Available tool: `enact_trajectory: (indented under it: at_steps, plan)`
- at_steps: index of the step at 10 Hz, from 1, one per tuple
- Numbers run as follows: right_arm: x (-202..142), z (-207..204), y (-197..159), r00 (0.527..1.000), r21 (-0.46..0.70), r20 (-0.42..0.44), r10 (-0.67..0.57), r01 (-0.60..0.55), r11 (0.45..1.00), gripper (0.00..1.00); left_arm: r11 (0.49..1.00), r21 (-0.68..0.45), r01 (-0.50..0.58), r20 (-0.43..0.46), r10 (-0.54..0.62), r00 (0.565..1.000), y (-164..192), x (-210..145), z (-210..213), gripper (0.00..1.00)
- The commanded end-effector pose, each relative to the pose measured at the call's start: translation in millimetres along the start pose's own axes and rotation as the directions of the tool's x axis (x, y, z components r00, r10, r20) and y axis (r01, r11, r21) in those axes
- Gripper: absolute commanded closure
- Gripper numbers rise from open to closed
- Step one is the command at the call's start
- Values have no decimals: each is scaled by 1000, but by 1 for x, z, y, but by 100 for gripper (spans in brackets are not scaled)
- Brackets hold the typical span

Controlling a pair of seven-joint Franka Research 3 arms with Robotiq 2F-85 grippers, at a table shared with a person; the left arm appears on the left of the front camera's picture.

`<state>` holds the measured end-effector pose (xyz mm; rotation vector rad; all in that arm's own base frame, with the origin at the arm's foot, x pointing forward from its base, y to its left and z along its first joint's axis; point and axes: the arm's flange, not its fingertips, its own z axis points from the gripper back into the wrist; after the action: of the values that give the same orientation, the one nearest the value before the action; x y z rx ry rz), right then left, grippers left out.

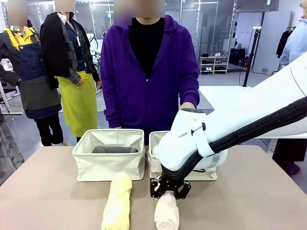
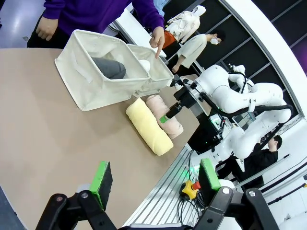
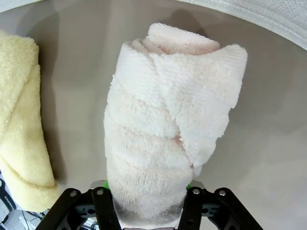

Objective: Divide the towels into two baskets.
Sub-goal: Pick up one hotel-folded towel from the bottom of the table and place it in the Fabric basket indicated by the person.

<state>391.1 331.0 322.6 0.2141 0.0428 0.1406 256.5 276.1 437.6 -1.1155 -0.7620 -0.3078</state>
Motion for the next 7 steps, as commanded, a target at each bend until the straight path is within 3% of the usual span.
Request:
enact_trajectory:
  at_steps: [1,4,6,7]
  plan:
    - [-8,15,14,1000,-60,26,18,-16,998,71,1000,-5,-2,12,2,1000,-5,1,3,8]
    - [-25,85,33,968,-229,14,251,-242,943,71,1000,-5,-2,12,2,1000,-5,1,3,8]
    - [-27,132,48,858,-296,-71,508,-505,811,71,1000,-5,-2,12,2,1000,-5,1,3,8]
    - [-25,144,53,743,-311,-146,654,-662,682,71,1000,-5,-2,12,2,1000,-5,1,3,8]
